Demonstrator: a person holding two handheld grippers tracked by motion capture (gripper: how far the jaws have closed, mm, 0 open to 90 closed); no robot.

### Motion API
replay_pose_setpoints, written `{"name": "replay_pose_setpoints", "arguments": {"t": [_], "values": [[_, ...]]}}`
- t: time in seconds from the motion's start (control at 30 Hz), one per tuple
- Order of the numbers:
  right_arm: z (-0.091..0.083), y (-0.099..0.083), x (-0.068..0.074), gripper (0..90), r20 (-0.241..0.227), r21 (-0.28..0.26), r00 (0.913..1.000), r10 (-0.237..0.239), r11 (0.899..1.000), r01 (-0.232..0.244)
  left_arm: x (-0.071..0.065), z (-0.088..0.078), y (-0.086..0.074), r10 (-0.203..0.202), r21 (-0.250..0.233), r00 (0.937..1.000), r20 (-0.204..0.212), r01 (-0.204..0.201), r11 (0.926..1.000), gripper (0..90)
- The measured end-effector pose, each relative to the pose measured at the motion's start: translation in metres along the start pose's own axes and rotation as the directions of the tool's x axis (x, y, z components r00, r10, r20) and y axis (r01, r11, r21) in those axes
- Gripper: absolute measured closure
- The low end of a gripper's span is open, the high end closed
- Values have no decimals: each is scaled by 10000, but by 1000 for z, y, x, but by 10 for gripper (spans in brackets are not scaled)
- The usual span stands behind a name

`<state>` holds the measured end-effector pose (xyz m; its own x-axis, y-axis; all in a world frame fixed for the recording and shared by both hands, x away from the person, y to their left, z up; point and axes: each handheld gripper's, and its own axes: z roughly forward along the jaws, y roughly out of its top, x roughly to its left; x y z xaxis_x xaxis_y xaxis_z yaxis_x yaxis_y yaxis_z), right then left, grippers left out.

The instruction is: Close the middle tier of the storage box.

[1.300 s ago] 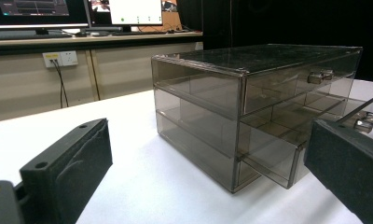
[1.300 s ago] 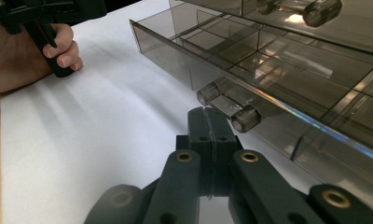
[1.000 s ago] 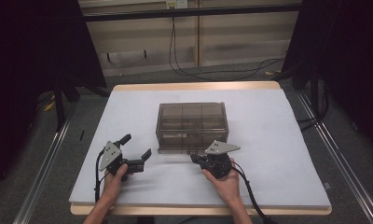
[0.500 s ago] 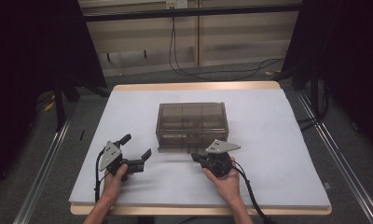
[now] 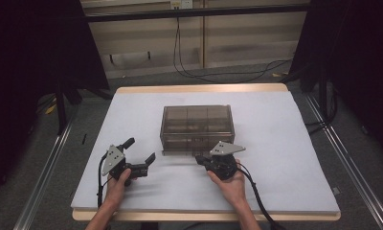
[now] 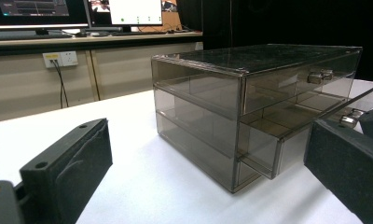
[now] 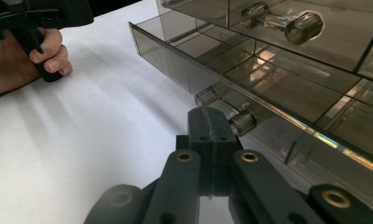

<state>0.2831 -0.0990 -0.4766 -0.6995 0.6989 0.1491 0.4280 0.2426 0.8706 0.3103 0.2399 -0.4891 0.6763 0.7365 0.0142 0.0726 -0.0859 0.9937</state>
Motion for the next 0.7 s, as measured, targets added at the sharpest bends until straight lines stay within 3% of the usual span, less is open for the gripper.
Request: {"name": "replay_pose_setpoints", "arguments": {"t": [0.7], "values": [[4,4,-5,900,67,30,10000,-3,10000,3,0,0,0,-22,-11,10000,-2,22,10000,9]]}}
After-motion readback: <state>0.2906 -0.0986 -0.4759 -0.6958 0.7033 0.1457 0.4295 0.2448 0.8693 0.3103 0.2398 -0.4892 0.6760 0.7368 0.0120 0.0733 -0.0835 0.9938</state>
